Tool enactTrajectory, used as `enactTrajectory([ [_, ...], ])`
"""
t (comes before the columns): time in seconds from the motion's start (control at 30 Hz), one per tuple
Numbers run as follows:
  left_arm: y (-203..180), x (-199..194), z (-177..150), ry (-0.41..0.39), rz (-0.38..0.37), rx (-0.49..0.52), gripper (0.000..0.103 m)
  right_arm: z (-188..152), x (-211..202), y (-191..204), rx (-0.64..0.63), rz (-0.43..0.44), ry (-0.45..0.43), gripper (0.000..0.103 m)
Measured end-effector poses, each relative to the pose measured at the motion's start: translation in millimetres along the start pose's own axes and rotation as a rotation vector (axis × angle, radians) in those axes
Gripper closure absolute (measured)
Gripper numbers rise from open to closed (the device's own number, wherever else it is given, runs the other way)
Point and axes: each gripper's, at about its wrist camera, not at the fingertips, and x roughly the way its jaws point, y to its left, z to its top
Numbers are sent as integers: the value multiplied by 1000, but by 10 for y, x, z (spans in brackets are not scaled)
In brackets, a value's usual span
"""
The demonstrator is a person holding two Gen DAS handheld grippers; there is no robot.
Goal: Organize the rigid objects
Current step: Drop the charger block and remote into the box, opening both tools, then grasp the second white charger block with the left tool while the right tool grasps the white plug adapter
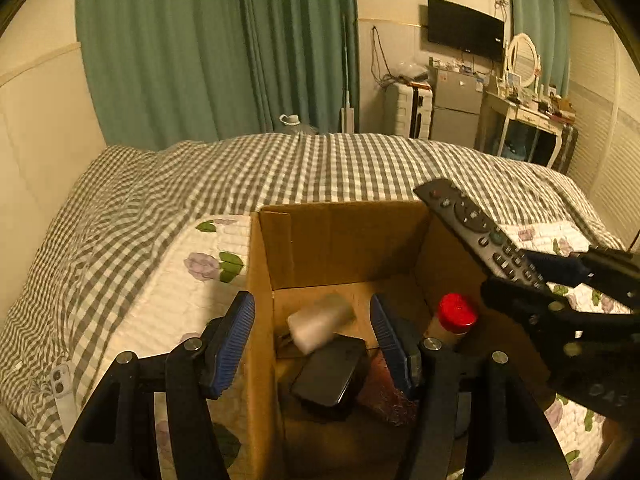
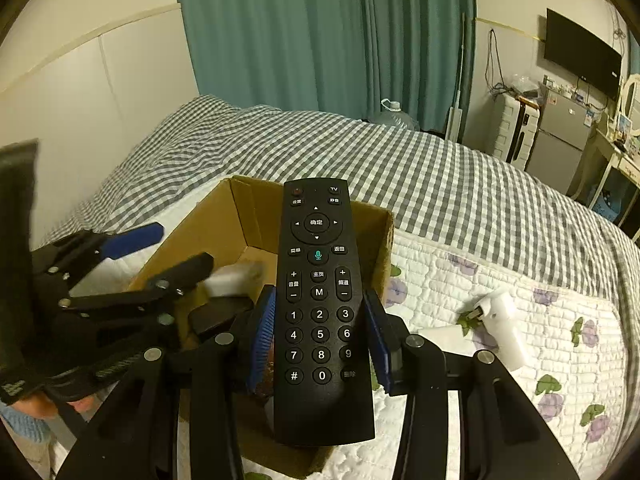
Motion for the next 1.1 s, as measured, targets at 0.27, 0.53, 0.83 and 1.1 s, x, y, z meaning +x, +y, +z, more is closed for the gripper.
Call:
enactTrajectory([
  [0.27,104,-237,48,-55,42,-60,38,-10,-26,-5,34,22,-31,35],
  [0.53,-216,-576,173,-81,27,-37,37,132,-725,-502,67,-83,-116,29],
  [0.83,-1094,-1158,379,-128,-64,25,36,34,-1638,-996,53,-186,-161,27],
  [1.1,-1758,-1117,326,-80,-82,61,36,-133,-1922,-1294,37,-197,-167,27],
])
